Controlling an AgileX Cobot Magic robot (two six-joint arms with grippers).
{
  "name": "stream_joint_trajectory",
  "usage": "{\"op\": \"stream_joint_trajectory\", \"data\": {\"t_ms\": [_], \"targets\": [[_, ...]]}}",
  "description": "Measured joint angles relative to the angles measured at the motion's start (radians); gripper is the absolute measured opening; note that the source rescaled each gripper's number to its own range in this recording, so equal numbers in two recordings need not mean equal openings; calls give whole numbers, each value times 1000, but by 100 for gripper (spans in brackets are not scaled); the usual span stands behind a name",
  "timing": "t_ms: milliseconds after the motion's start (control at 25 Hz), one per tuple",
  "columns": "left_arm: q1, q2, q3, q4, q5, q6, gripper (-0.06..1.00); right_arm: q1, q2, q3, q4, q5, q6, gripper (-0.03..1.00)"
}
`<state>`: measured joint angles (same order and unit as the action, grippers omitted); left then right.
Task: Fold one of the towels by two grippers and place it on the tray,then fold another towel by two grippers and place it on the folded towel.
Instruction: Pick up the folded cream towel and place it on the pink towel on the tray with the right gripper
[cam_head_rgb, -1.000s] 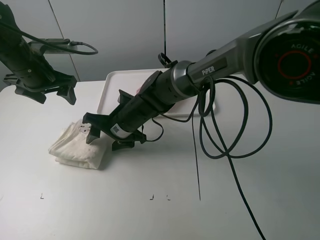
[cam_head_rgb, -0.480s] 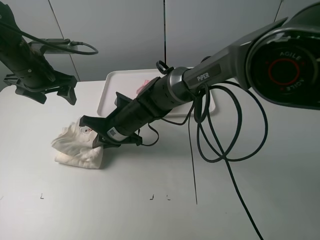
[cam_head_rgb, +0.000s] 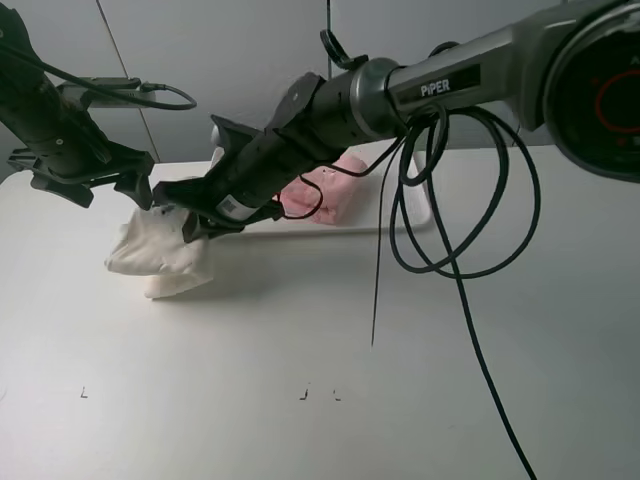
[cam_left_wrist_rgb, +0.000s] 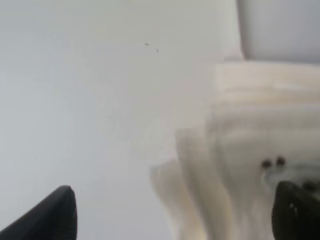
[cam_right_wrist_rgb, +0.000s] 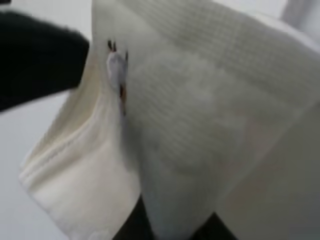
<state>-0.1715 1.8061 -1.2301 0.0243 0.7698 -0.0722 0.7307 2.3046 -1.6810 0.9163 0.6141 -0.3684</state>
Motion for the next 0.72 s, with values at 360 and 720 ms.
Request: {"op": "stream_joint_trajectory", "data": {"t_ms": [360, 720], "targets": [[0, 0, 0, -2, 10, 3, 100, -133, -3, -246, -243, 95, 190, 8], [0, 0, 0, -2, 10, 16, 100, -279, 0, -280, -254, 178, 272, 8]]}}
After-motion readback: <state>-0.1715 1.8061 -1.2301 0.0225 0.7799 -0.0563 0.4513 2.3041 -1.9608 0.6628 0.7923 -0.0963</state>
